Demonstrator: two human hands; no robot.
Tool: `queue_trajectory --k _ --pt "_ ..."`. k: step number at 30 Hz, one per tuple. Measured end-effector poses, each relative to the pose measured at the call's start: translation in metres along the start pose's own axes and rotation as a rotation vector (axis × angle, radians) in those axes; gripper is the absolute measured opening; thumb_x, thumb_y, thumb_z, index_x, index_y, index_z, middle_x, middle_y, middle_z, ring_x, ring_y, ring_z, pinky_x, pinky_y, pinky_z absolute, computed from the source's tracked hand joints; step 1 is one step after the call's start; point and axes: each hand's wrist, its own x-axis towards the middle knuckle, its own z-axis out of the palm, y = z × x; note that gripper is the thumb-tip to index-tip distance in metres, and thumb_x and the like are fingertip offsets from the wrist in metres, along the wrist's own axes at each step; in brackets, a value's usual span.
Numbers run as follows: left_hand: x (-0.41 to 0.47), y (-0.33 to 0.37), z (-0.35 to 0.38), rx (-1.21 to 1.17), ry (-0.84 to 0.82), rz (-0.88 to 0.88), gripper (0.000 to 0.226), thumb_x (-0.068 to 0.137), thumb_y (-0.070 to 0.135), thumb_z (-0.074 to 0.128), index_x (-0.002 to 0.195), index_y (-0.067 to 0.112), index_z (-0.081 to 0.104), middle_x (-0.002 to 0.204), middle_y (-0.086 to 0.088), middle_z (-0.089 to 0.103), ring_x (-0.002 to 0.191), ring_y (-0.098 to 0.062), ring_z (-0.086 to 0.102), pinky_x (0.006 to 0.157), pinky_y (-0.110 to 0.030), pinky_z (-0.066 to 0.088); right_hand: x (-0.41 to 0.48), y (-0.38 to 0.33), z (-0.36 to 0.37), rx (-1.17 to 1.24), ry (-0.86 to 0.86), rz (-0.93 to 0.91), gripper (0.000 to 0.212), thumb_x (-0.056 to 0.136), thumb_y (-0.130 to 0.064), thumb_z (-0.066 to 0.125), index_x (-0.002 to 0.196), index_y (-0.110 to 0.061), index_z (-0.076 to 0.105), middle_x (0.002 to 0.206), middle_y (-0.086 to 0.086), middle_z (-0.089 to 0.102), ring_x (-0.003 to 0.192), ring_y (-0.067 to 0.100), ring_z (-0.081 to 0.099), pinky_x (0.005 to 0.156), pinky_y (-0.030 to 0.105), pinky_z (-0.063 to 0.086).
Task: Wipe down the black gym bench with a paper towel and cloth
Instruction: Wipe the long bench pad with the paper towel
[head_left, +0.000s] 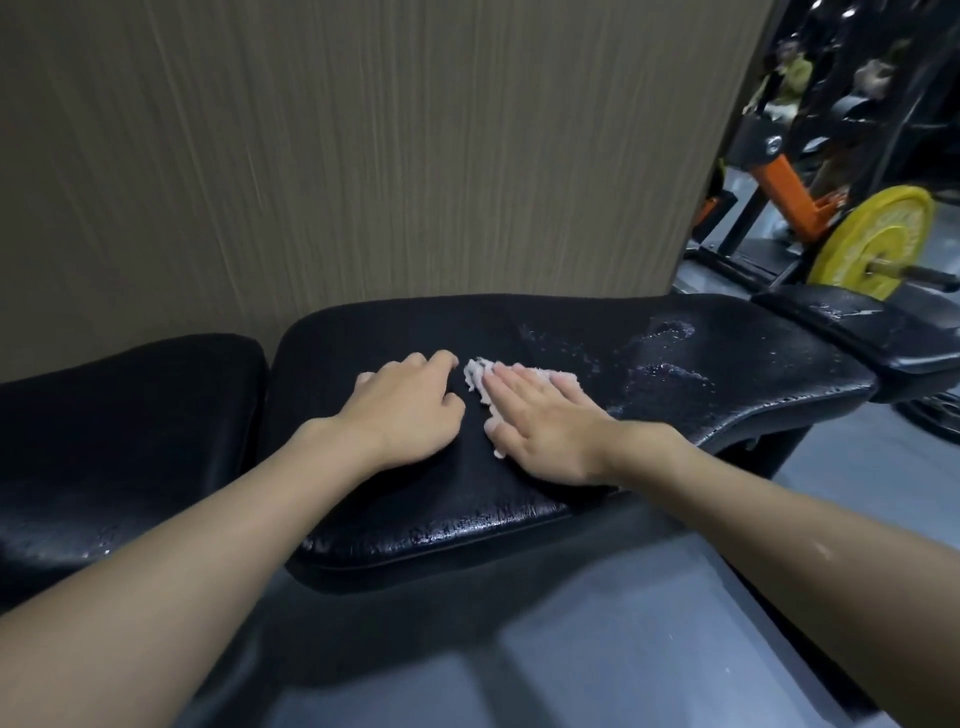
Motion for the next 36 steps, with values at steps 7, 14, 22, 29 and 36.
queue_trajectory --k 7,14,22,29,36 --pt "-0.001 0.015 0.015 0.16 -0.064 -0.041 0.065 0.091 0.064 0.033 0.144 0.027 0.038 0.146 -0.013 0.037 0.141 -0.028 0.028 0.114 -0.054 0.022 0.086 0.038 -0.02 0.028 0.025 0.034 0.058 0.104 -0.042 0.02 0.158 -0.023 0.01 0.166 -0.001 0.006 0.152 0.017 -0.001 0.12 0.043 -0.003" --pt "0.0 0.022 0.016 0.157 -0.108 -0.094 0.074 0.089 0.07 0.031 0.15 0.03 0.026 0.155 -0.013 0.024 0.149 -0.026 0.01 0.118 -0.057 0.011 0.166 0.071 -0.031 -0.031 0.038 0.054 0.06 0.099 -0.047 0.017 0.156 -0.027 0.016 0.162 -0.007 0.019 0.151 0.016 0.011 0.118 0.048 0.009" --pt "0.003 0.026 0.017 0.17 -0.14 -0.132 0.074 0.09 0.069 0.029 0.152 0.03 0.02 0.157 -0.013 0.018 0.15 -0.027 0.004 0.117 -0.059 0.008 0.174 0.074 -0.033 -0.017 0.03 0.099 0.062 0.099 -0.048 0.016 0.156 -0.025 0.015 0.165 -0.007 0.012 0.152 0.019 0.005 0.118 0.049 0.007" --pt "0.002 0.024 0.017 0.176 -0.139 -0.131 0.076 0.09 0.07 0.028 0.153 0.03 0.02 0.158 -0.015 0.018 0.15 -0.028 0.006 0.117 -0.06 0.008 0.098 0.056 -0.017 -0.003 0.028 0.034 0.06 0.099 -0.047 0.021 0.154 -0.025 0.017 0.164 -0.007 0.009 0.152 0.019 0.001 0.117 0.054 0.005" --pt "-0.001 0.03 0.013 0.166 -0.134 -0.135 0.074 0.09 0.068 0.032 0.152 0.029 0.024 0.157 -0.016 0.02 0.148 -0.031 0.013 0.116 -0.059 0.012 -0.023 0.037 -0.004 -0.051 0.023 -0.082 0.061 0.103 -0.048 0.012 0.158 -0.025 -0.001 0.167 -0.007 -0.004 0.152 0.016 -0.006 0.121 0.047 0.0"
